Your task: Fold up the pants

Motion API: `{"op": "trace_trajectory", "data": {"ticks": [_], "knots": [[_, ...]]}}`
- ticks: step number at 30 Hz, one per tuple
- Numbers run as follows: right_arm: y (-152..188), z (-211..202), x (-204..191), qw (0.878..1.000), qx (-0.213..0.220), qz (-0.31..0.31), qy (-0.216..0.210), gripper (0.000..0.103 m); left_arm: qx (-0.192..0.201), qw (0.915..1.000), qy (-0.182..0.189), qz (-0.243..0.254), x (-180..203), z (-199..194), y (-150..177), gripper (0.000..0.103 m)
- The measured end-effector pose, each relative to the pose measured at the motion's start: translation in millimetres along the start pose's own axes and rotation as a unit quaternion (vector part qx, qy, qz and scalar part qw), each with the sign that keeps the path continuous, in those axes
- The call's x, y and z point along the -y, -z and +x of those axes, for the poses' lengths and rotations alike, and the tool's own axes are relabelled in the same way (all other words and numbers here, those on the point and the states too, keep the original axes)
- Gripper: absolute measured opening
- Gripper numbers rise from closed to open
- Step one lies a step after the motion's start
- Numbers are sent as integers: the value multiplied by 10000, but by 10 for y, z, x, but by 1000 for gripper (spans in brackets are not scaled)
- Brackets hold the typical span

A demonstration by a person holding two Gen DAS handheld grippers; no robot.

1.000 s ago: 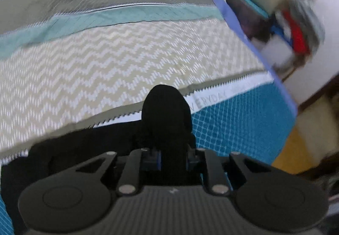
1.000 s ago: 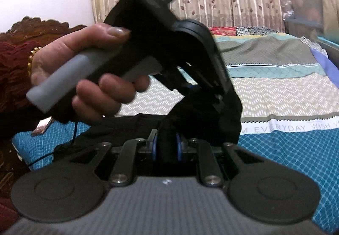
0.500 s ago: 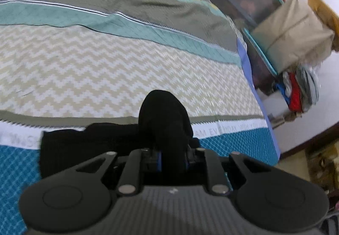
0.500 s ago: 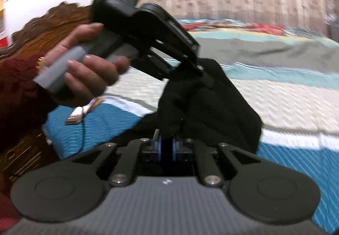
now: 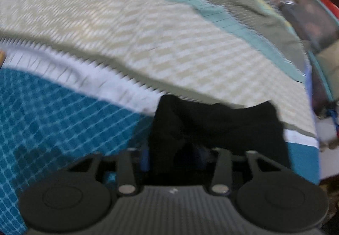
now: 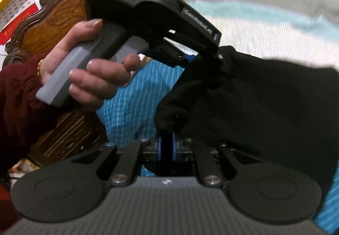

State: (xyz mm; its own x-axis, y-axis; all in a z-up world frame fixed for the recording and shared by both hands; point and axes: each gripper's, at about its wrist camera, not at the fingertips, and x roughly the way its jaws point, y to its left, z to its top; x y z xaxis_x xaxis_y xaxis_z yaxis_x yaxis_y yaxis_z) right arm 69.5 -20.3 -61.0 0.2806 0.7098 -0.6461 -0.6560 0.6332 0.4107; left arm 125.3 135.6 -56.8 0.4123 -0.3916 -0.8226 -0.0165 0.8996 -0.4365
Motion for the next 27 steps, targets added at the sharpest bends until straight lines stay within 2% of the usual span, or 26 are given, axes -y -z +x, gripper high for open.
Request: {"op": "trace_trajectory", "data": {"ticks": [2, 4, 5, 6, 9, 12, 14, 18, 20, 23, 24, 27], "knots": [[9, 41, 71, 9996, -54, 190, -187, 17, 130, 9999, 8, -53, -17, 7, 36, 63], [-31, -50, 114, 9988, 38, 259, -410, 34, 257, 9996, 49, -44, -5, -38, 68, 70], [-35, -133, 121, 9977, 67, 263, -627, 49, 310, 9995, 45, -48, -3, -67, 86, 75], [-32, -237, 118, 9964, 133, 248, -797, 53, 358, 9993, 44, -39, -13, -97, 117, 76], [24, -630, 111, 9955, 531, 145, -768, 53, 465, 9988, 112, 89, 4, -223, 252, 77], [103, -1020, 279, 9932, 990, 446, -409, 53, 490, 9982, 171, 313, 46, -358, 446, 78], [163, -1204, 417, 9899, 1227, 705, -24, 52, 455, 9979, 99, 447, 86, -392, 563, 78], [224, -1376, 701, 9817, 1438, 1173, 436, 37, 364, 9980, -56, 511, 92, -368, 708, 78], [251, -1220, 714, 9855, 1151, 1138, 512, 26, 299, 9984, -86, 478, 80, -350, 748, 79], [485, -882, 623, 9927, 52, 1045, 593, 26, 284, 9985, -62, 461, 54, -348, 784, 87], [589, -828, 559, 9933, -147, 961, 624, 26, 304, 9985, -57, 461, 53, -355, 796, 87], [743, -887, 467, 9936, -4, 933, 643, 26, 276, 9985, -100, 454, 64, -332, 820, 88]]}}
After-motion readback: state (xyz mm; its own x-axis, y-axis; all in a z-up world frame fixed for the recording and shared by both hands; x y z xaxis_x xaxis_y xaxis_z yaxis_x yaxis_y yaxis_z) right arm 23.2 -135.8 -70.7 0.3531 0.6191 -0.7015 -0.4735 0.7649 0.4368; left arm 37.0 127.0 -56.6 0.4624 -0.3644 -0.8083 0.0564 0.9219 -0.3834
